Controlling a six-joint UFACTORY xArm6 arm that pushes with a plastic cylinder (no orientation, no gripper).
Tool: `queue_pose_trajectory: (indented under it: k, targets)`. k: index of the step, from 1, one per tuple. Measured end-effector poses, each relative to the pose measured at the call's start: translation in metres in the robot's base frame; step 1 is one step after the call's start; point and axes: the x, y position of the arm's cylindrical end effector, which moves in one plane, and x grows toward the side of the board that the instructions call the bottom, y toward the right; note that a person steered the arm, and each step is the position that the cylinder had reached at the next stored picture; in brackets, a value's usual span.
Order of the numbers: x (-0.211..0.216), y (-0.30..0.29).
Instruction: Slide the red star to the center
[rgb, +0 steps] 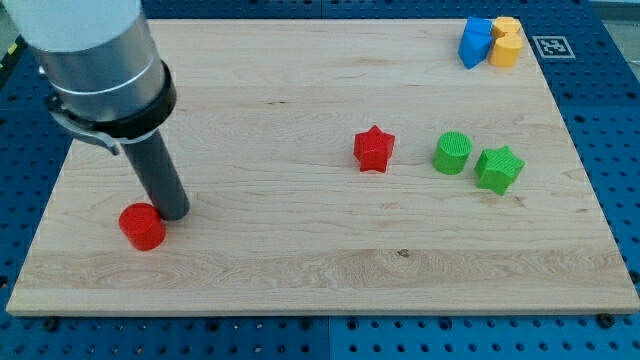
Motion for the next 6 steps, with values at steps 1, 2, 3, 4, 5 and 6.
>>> queue_pose_trajectory:
  k: [1,2,3,4,5,6]
  targets:
    - [-0.011,-0.012]
    - [-0.023,-0.020]
    - [-0.002,-0.020]
    - [0.035,-0.020]
    - [0.018,-0.027]
    - [-0.024,-0.032]
